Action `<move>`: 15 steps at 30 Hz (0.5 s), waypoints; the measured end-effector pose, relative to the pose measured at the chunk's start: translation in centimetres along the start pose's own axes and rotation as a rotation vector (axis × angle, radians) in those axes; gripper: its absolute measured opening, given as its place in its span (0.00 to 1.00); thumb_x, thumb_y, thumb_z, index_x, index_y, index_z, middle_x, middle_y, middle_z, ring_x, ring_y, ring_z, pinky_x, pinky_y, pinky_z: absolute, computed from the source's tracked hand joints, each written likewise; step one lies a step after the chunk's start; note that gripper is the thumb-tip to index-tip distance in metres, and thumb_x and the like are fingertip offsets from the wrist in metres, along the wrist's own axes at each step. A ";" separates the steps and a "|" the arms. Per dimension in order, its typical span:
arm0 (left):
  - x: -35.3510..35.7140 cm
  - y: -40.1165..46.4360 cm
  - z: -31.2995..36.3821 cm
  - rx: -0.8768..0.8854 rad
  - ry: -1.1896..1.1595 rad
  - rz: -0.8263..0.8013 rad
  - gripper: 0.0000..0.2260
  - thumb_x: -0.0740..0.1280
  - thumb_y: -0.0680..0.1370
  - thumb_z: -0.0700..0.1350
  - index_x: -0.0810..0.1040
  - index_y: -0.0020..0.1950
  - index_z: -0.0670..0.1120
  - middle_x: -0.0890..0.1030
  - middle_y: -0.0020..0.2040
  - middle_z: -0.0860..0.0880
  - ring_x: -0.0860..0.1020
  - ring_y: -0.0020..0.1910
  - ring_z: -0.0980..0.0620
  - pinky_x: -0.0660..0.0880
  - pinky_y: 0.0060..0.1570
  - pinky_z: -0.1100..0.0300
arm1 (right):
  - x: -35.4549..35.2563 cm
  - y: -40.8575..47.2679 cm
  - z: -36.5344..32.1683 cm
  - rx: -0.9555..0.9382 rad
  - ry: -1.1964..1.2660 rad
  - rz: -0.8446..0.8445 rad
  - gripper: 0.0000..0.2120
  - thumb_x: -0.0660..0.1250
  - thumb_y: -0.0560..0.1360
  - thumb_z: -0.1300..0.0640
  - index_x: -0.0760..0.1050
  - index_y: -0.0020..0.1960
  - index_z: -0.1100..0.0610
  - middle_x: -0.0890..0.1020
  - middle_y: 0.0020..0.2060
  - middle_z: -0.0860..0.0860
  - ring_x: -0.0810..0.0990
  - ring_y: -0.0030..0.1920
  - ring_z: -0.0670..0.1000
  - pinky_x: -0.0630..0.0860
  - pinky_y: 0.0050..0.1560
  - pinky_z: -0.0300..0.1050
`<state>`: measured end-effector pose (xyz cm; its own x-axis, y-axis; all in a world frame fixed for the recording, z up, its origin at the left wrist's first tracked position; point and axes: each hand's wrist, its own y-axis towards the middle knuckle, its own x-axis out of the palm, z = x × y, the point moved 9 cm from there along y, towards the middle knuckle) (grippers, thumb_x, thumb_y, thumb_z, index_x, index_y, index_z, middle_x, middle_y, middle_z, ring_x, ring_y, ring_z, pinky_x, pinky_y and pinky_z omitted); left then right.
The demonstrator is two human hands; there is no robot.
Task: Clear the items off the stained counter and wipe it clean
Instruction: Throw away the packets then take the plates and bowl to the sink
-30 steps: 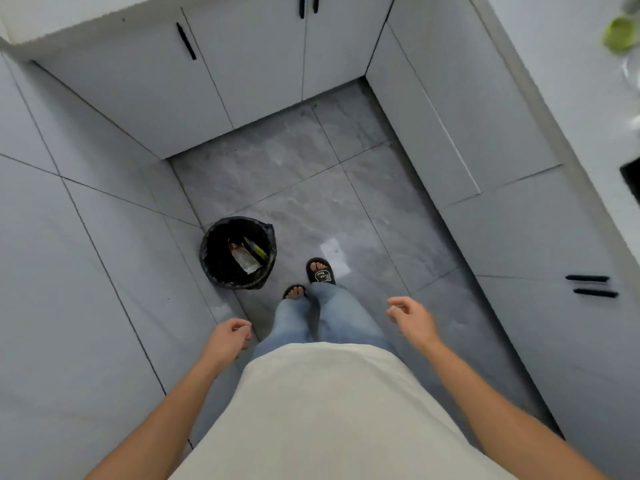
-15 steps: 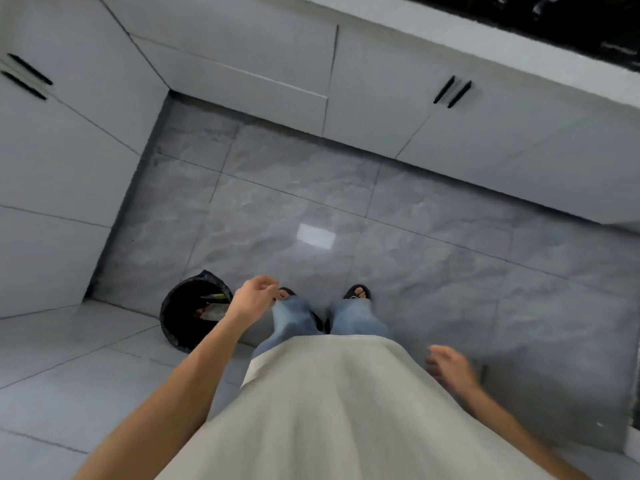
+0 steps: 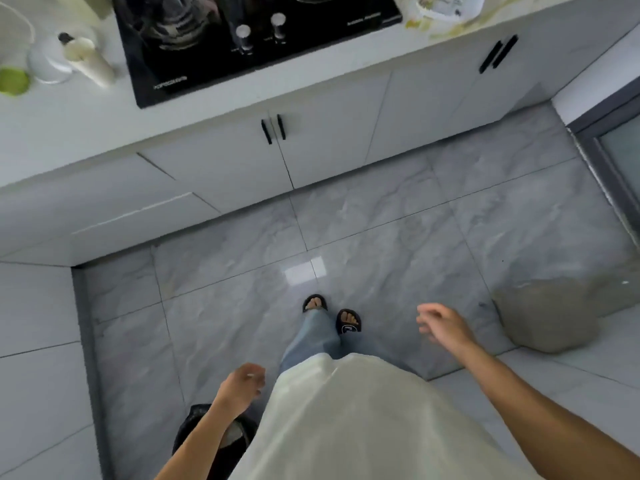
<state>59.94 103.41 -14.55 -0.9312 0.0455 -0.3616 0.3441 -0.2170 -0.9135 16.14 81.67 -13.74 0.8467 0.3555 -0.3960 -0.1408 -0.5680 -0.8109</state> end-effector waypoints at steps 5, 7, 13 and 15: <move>-0.6 1.9 5.5 -0.001 0.246 -0.081 0.13 0.61 0.82 0.29 0.81 0.46 0.41 0.76 0.30 0.46 0.72 0.21 0.54 0.66 0.21 0.68 | -3.9 2.9 -5.0 -0.031 0.193 0.093 0.07 0.66 0.83 0.57 0.82 0.58 0.54 0.87 0.51 0.55 0.86 0.47 0.54 0.79 0.46 0.47; -1.1 3.3 9.2 0.005 0.344 -0.072 0.11 0.62 0.82 0.31 0.83 0.50 0.39 0.76 0.26 0.50 0.70 0.19 0.56 0.63 0.22 0.68 | -5.1 3.7 -6.3 -0.029 0.208 0.097 0.07 0.67 0.83 0.56 0.82 0.58 0.52 0.87 0.51 0.54 0.86 0.47 0.53 0.81 0.50 0.51; 1.0 5.7 25.9 0.101 0.442 -0.185 0.08 0.61 0.84 0.33 0.79 0.55 0.40 0.78 0.37 0.45 0.74 0.31 0.50 0.65 0.22 0.68 | -7.0 4.4 -5.5 0.060 0.109 0.144 0.11 0.66 0.84 0.55 0.83 0.61 0.57 0.86 0.55 0.55 0.84 0.57 0.59 0.80 0.63 0.60; 1.8 6.1 32.1 0.142 0.380 -0.171 0.07 0.62 0.85 0.35 0.80 0.53 0.41 0.81 0.43 0.41 0.77 0.34 0.48 0.70 0.28 0.65 | -6.9 4.2 -3.7 0.129 0.184 0.136 0.10 0.66 0.84 0.55 0.81 0.62 0.56 0.85 0.57 0.55 0.84 0.56 0.58 0.82 0.57 0.54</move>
<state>56.48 70.83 -14.79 -0.8538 0.4423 -0.2744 0.1439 -0.3061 -0.9411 11.64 74.09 -12.85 0.8928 0.1351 -0.4297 -0.3137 -0.4980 -0.8084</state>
